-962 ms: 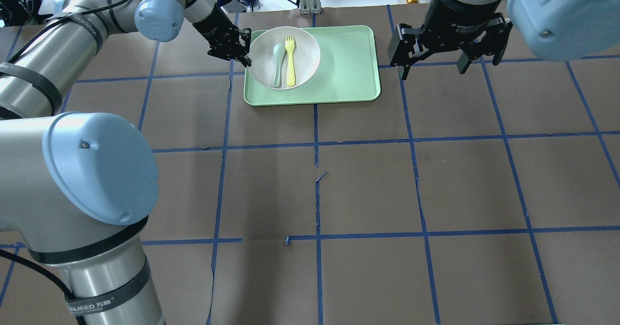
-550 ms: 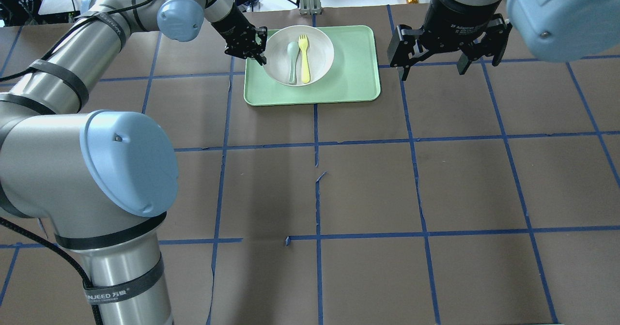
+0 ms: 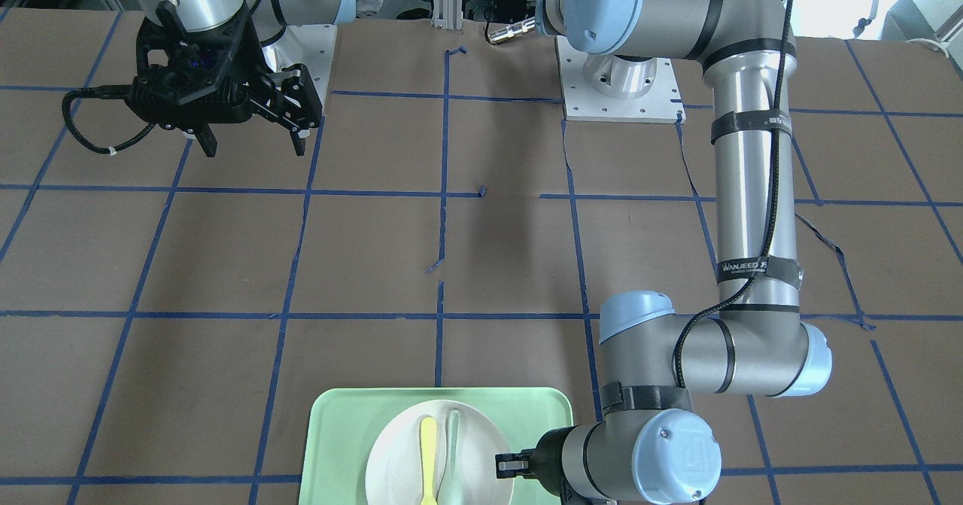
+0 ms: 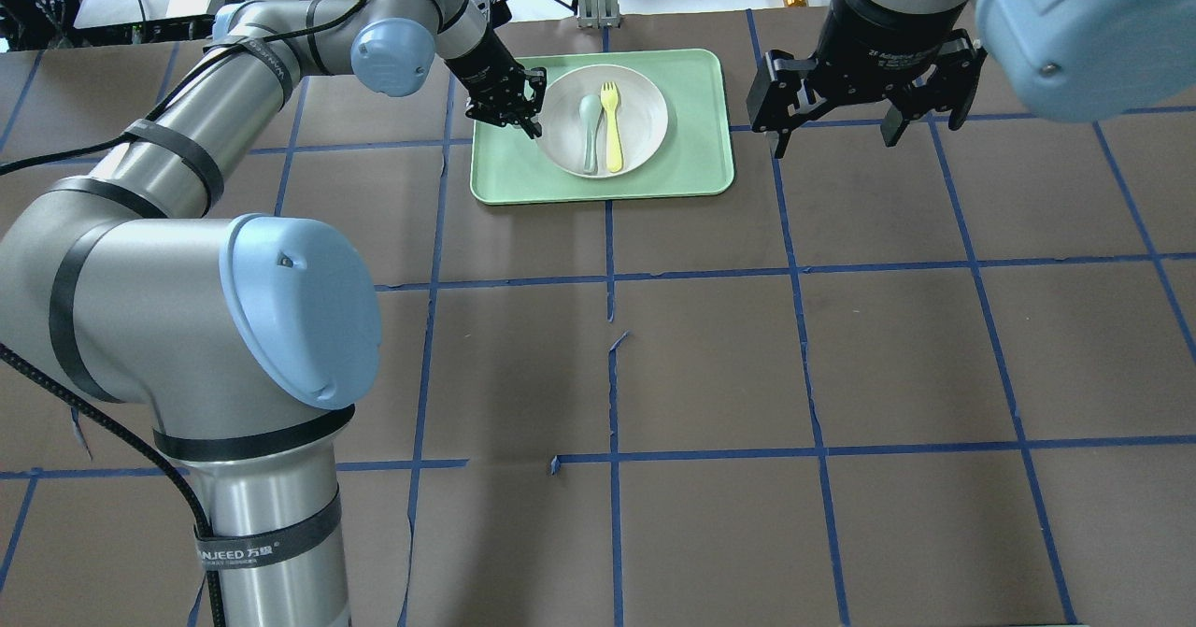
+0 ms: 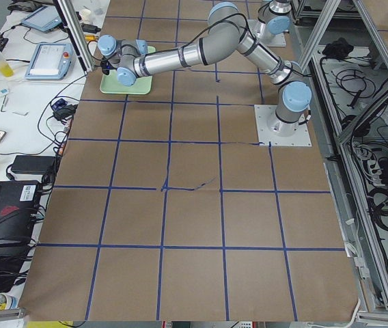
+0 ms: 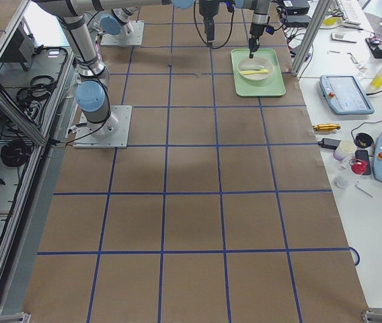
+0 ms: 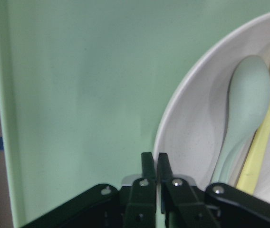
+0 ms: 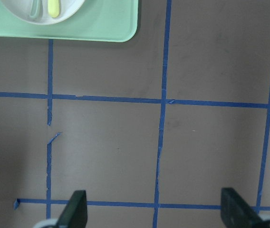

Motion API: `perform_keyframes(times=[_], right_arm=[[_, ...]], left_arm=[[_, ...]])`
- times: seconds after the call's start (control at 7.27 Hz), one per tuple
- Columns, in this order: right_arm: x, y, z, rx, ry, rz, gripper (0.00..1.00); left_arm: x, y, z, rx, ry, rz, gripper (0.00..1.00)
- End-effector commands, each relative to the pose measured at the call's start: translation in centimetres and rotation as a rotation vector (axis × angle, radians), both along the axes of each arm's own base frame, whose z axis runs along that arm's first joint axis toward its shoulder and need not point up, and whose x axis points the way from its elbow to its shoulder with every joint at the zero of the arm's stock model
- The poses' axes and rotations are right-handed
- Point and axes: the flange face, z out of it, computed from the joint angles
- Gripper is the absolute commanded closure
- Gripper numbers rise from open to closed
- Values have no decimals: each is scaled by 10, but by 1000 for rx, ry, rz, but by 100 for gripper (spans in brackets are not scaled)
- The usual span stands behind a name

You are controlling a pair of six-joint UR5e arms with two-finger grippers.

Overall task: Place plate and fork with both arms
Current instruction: 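Lower the plate onto the tray and open the left gripper, then raise the left gripper and draw it back from the tray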

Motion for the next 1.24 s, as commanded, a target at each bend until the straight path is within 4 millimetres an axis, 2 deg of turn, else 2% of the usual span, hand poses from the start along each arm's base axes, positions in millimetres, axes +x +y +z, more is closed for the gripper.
perform_keyframes(times=[0.0,0.14,0.28,0.41,0.55,0.69,1.1], right_arm=[[0,0,0,1,0,0,0],[0,0,0,1,2,0,0],[0,0,0,1,2,0,0],[0,0,0,-1,1,0,0],[0,0,0,1,3,0,0],[0,0,0,-1,3,0,0],[0,0,0,1,3,0,0]], left_arm=[[-2,-6,2,-63,5,5,68],[-2,-6,5,-84,10,-12,36],[-2,-5,9,-89,10,-13,32],[-1,0,27,-99,6,-15,25],[5,22,49,-43,-14,-10,24],[17,48,77,-26,-63,-5,17],[60,170,143,-26,-343,-94,0]])
